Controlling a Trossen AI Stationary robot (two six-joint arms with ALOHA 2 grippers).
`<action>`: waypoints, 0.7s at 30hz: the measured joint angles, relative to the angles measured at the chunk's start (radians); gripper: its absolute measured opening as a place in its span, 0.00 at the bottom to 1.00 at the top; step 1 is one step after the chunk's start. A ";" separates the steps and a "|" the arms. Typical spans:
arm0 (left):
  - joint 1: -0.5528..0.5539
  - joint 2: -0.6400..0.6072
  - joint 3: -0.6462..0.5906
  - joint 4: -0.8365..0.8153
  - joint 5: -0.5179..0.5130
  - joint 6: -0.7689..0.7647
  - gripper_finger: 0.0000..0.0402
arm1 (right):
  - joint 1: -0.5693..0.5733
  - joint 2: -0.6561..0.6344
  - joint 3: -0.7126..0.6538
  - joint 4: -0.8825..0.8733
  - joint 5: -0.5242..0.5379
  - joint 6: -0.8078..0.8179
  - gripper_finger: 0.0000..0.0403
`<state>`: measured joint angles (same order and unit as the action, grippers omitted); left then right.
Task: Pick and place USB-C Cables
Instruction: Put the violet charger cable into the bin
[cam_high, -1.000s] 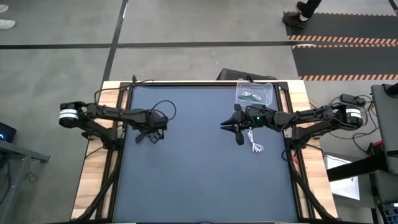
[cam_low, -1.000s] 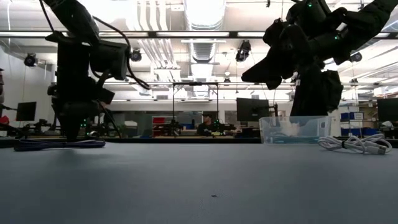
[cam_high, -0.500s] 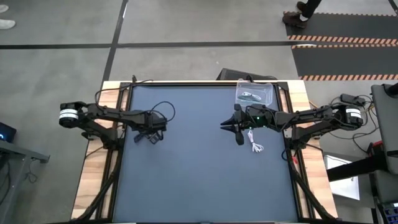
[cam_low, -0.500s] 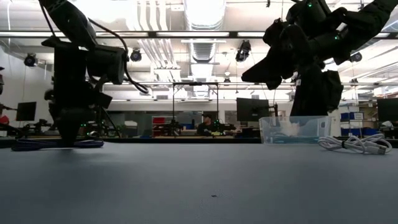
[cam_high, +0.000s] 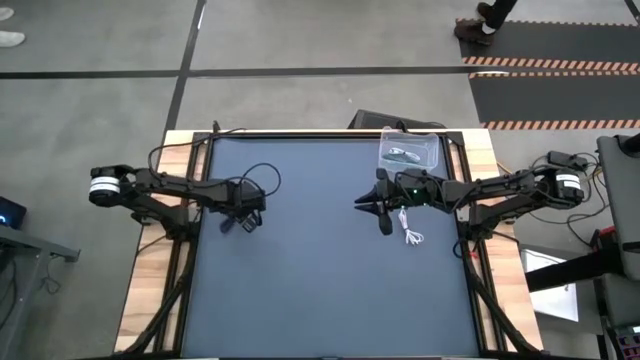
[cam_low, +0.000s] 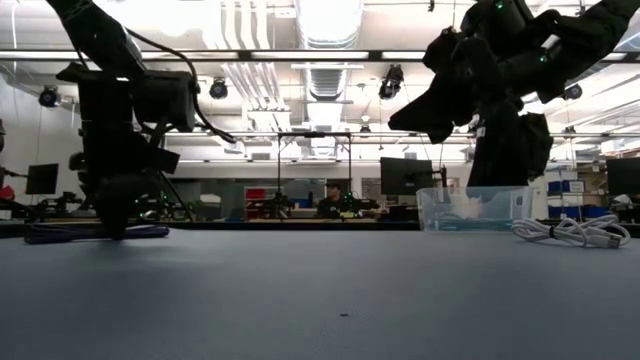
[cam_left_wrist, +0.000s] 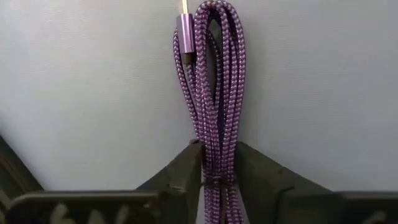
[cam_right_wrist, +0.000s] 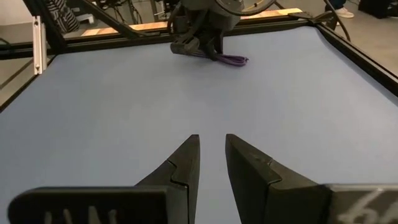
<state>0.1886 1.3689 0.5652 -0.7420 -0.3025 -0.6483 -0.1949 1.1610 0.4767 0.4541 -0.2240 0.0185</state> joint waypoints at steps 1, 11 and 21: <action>0.000 0.000 0.000 0.002 0.003 0.000 0.17 | 0.005 0.000 0.000 0.000 0.009 0.000 0.17; -0.009 0.001 0.023 0.004 -0.052 0.001 0.02 | 0.043 0.000 -0.001 0.000 0.048 0.008 0.17; -0.072 -0.055 0.029 0.075 -0.144 0.010 0.02 | 0.060 0.000 -0.007 0.000 0.078 0.008 0.17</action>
<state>0.1166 1.3142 0.5945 -0.6666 -0.4463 -0.6386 -0.1349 1.1610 0.4698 0.4545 -0.1463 0.0265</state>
